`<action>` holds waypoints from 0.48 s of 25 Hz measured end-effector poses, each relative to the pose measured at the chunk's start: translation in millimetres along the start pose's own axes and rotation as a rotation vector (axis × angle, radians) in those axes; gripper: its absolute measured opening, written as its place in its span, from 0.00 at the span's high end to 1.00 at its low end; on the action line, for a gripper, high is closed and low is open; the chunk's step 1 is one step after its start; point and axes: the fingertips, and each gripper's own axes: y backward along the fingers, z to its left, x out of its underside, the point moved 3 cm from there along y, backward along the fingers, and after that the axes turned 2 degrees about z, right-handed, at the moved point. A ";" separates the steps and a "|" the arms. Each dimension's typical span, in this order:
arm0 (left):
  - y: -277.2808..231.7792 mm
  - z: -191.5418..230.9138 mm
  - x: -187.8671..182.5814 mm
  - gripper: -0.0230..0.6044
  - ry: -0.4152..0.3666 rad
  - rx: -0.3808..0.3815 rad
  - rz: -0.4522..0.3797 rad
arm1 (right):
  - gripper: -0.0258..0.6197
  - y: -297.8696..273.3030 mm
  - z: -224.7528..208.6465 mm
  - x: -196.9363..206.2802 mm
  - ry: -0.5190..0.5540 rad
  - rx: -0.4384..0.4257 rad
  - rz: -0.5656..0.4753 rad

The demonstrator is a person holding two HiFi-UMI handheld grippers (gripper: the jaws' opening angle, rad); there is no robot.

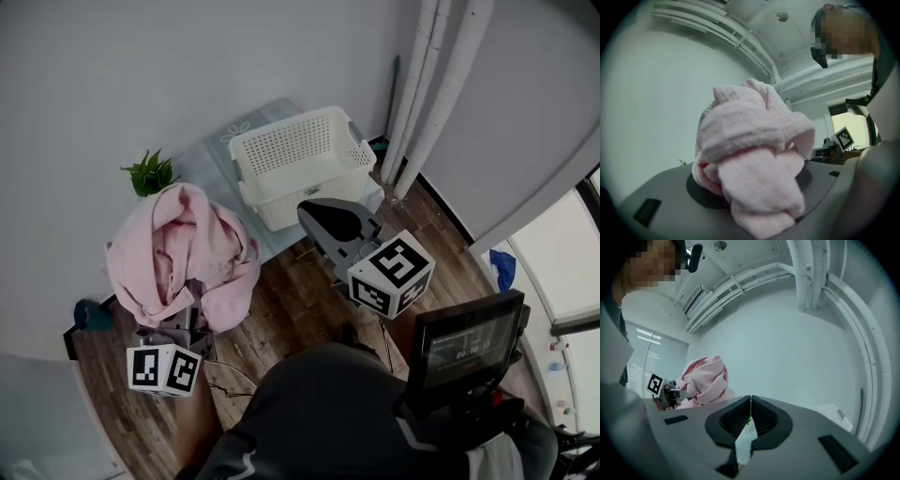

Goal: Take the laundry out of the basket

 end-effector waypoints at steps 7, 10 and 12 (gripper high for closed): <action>9.2 -9.1 19.3 0.50 0.002 0.012 0.002 | 0.93 -1.3 13.6 4.9 0.024 0.016 0.010; 9.6 -10.1 22.3 0.50 0.001 0.014 0.003 | 0.93 -0.4 13.8 5.3 0.028 0.026 0.011; 8.4 -10.0 22.9 0.50 -0.004 0.014 0.003 | 0.93 -0.9 13.5 6.0 0.029 0.031 0.013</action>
